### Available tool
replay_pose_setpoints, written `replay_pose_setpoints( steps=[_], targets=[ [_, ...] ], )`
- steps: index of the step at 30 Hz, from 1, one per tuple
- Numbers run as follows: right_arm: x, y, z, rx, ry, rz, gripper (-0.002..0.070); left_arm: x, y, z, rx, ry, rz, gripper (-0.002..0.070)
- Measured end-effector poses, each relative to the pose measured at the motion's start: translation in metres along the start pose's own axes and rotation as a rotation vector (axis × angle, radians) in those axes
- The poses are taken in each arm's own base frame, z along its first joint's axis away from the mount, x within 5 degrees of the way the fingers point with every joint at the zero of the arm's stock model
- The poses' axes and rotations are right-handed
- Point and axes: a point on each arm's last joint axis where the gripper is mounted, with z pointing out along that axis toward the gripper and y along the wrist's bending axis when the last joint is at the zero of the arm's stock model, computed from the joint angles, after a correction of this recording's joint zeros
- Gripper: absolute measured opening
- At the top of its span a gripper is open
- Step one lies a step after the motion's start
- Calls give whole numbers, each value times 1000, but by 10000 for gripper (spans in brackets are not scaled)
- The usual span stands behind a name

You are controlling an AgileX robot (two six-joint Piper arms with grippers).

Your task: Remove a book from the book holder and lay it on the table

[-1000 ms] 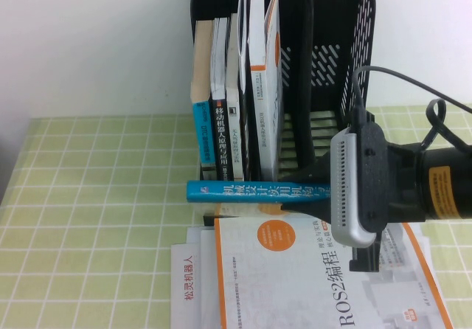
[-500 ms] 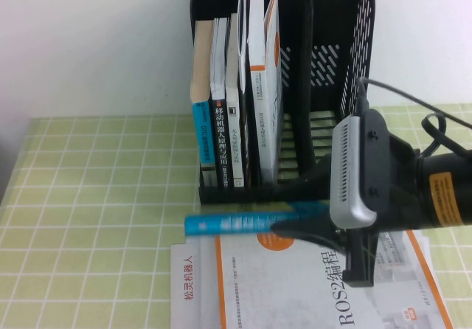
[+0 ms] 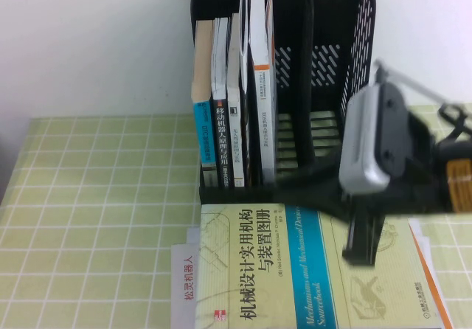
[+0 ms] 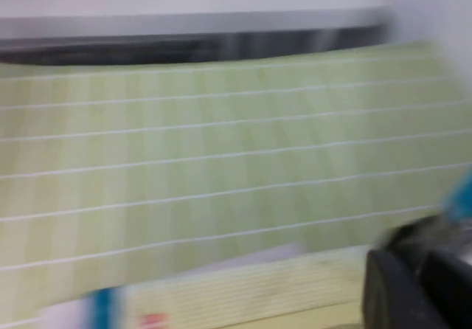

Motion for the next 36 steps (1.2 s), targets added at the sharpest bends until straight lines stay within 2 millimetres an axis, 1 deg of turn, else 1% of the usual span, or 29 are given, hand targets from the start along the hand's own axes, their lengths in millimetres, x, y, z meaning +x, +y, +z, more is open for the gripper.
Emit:
replay_pose_setpoints(
  steps=[1, 2, 5, 7, 9, 10, 12, 13, 14, 16, 17, 19, 21, 23, 25, 27, 29, 31, 34, 36],
  targets=[
    [-7, -4, -6, 65, -7, -35, 76, -1, -1, -2, 9, -6, 4, -3],
    [-13, -8, -12, 133, -14, -64, 54, -1, -1, -3, 13, -11, 7, -3],
    [-45, -16, -43, 353, -63, -212, 18, -3, -1, -7, 5, -21, 26, -3],
    [-64, -17, -71, 536, -79, -339, 8, -3, 1, -13, -20, -18, 64, -3],
    [-76, -15, -102, 729, -77, -418, 5, 0, 4, -21, -53, 20, 97, -3],
    [-81, -14, -119, 841, -69, -430, 4, 3, 7, -27, -76, 54, 104, -3],
    [-85, -13, -150, 1055, -53, -400, 3, 8, 11, -41, -131, 122, 81, -3],
    [-85, -9, -166, 1146, -36, -375, 1, 12, 14, -49, -164, 161, 47, -3],
    [-83, -6, -178, 1207, 9, -378, 0, 16, 16, -57, -190, 202, 12, -3],
    [-72, 7, -205, 1299, 174, -333, -1, 23, 18, -75, -239, 269, -74, -3],
    [-65, 14, -215, 1304, 266, -310, -1, 26, 18, -83, -248, 289, -104, -3],
    [-42, 34, -230, 1206, 511, -213, -1, 31, 16, -102, -247, 315, -166, -3],
    [-19, 56, -234, 1052, 671, -95, -1, 35, 11, -117, -216, 304, -211, -3],
    [-3, 78, -233, 906, 699, -8, -1, 41, 4, -133, -167, 264, -259, -3],
    [9, 101, -233, 814, 617, 50, -1, 52, -6, -143, -100, 207, -323, -3],
    [17, 121, -232, 757, 477, 75, -1, 66, -17, -144, -23, 162, -384, -3],
    [25, 141, -230, 713, 305, 75, -1, 81, -25, -140, 24, 129, -425, -3],
    [34, 154, -223, 673, 150, 59, -1, 98, -32, -131, 62, 107, -463, -3],
    [53, 162, -209, 646, 21, 69, -1, 122, -37, -114, 67, 102, -421, -3],
    [70, 161, -196, 639, -2, 94, -1, 141, -40, -100, 64, 118, -353, -2]
  ],
)
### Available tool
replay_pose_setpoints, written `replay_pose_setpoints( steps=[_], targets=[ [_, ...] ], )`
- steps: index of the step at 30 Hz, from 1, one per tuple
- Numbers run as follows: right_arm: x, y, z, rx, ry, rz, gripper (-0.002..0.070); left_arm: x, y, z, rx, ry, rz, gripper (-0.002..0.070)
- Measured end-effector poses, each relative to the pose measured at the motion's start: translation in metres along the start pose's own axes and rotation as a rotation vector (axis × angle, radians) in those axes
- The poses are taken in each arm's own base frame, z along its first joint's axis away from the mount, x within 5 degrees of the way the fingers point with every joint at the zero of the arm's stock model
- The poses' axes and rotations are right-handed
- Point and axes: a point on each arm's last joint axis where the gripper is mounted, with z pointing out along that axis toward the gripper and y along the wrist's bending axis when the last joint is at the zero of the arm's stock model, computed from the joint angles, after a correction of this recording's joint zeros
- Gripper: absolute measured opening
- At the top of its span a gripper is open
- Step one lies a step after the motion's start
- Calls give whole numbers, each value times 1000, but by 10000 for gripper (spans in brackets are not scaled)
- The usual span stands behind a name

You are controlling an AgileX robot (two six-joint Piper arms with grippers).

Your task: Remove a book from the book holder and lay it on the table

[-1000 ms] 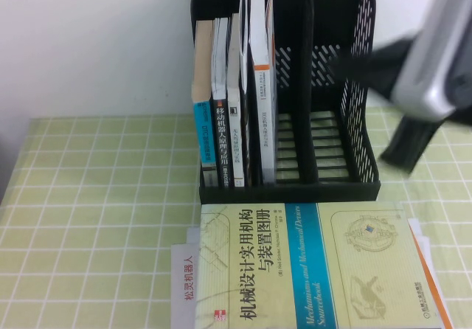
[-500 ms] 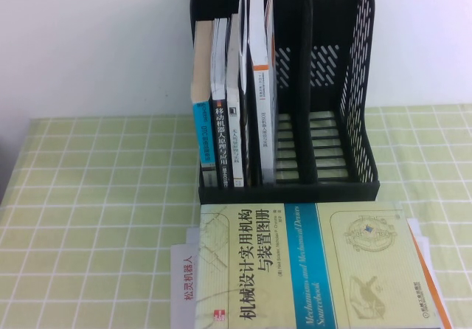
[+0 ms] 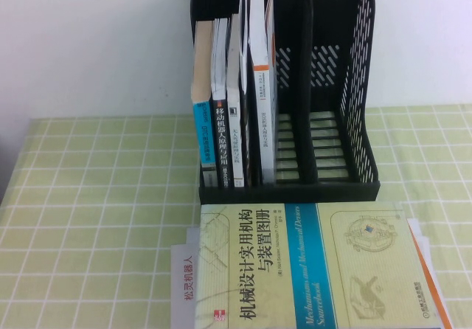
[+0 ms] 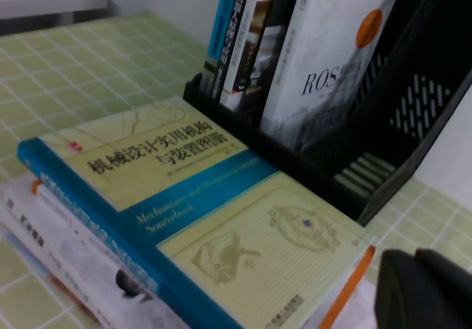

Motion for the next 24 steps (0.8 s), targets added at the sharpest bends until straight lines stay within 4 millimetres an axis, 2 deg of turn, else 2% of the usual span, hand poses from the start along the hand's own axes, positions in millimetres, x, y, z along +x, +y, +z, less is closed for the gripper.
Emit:
replay_pose_setpoints(
  steps=[4, 9, 13, 24],
  targets=[
    [29, 7, 20, 5, 4, 64, -1, 28, 7, 23, -16, -1, 109, -3],
    [27, 6, 24, 24, -71, 105, -2, 48, 10, 36, -13, -24, 80, -3],
    [28, 7, 25, 12, -72, 127, -2, 52, 11, 38, -11, -19, 72, -3],
    [45, 12, 34, -9, -10, 139, -2, 51, 11, 38, -10, -26, 65, -3]
  ],
)
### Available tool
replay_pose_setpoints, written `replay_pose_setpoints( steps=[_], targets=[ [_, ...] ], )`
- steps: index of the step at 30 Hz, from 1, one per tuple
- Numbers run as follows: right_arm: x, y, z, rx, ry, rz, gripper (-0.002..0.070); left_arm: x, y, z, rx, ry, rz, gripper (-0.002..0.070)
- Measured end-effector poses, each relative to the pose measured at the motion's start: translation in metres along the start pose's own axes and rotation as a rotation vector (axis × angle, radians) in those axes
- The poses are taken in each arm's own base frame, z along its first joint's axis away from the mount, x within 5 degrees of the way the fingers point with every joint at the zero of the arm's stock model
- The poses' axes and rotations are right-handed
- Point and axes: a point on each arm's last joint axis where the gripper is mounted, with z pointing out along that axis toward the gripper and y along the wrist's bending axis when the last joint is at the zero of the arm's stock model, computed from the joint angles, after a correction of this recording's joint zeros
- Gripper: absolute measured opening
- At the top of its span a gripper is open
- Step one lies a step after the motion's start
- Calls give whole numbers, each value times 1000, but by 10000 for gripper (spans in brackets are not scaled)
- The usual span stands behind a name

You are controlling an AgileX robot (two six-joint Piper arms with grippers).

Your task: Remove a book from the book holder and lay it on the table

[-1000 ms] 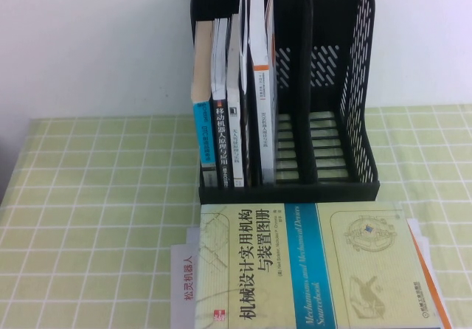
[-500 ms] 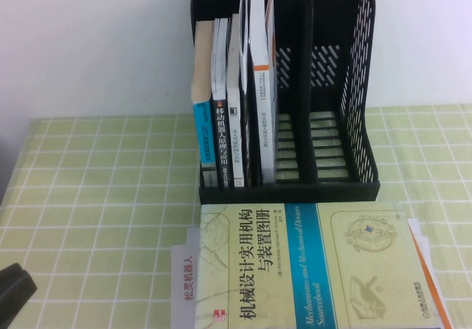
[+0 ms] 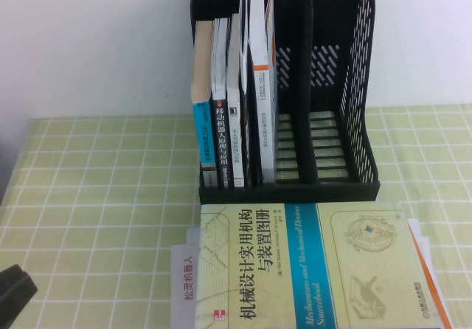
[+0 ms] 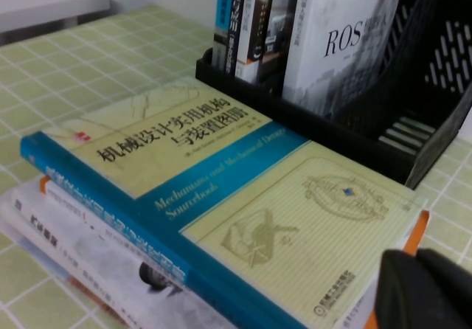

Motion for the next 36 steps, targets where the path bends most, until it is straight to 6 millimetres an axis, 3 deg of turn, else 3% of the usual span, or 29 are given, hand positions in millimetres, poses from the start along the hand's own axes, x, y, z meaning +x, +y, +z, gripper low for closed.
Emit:
replay_pose_setpoints(
  steps=[8, 15, 19, 27, 31, 36],
  targets=[
    [10, 2, 3, -18, 54, 5, -2, 5, 1, -7, -21, -38, 4, -3],
    [14, 4, 4, -33, 86, 9, -1, 20, 16, -13, -352, -103, 138, -3],
    [15, 4, 4, -39, 97, 10, -2, 51, 29, -7, -527, -32, 34, -3],
    [15, 4, 4, -39, 99, 10, -2, 124, 42, 1, -638, 115, -189, -3],
    [15, 4, 4, -40, 101, 11, -2, 137, 40, -1, -629, 196, -221, -3],
    [16, 4, 4, -42, 105, 11, -2, 137, 40, -1, -628, 202, -217, -3]
  ],
)
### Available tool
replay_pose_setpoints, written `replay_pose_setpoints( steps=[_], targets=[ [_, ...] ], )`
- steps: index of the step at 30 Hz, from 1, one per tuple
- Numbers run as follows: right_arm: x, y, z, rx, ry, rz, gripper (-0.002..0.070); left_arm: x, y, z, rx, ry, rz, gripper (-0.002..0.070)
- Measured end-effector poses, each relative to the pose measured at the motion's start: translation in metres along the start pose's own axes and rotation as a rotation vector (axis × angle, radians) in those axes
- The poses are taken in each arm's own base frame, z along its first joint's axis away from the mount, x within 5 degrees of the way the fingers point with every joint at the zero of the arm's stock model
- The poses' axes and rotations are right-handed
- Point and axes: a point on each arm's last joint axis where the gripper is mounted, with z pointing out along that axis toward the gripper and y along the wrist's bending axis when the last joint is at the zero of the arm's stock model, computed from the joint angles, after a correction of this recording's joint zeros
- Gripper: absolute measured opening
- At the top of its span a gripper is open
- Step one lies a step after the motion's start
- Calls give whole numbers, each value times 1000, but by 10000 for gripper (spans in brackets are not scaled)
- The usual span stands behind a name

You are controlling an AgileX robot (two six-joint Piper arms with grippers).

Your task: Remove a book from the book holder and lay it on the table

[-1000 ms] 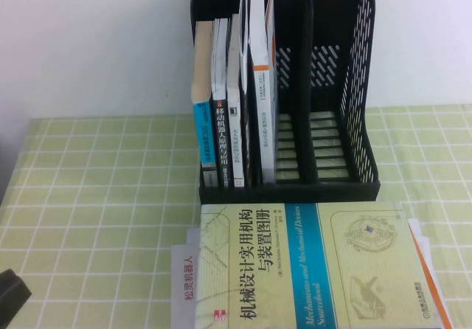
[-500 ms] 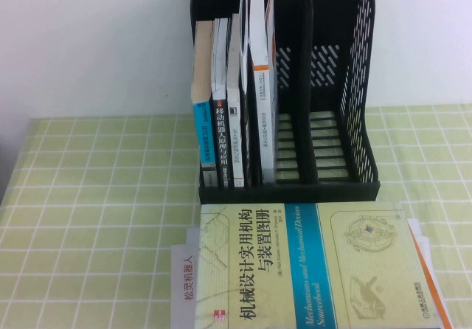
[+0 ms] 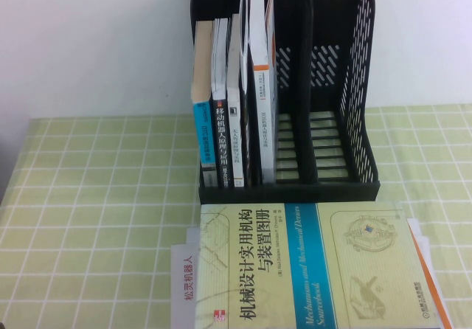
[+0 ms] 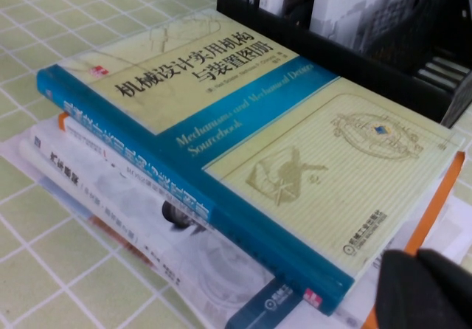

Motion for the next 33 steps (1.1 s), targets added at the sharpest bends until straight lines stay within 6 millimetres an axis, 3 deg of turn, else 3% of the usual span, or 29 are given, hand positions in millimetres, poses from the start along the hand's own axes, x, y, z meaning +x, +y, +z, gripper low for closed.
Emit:
replay_pose_setpoints(
  steps=[28, 33],
  targets=[
    [2, 0, 1, 5, 4, 25, -2, 0, 0, 0, -1, 0, 21, -3],
    [4, -14, 3, 204, -39, 39, -2, 0, 0, 0, -1, 0, 21, -3]
  ],
)
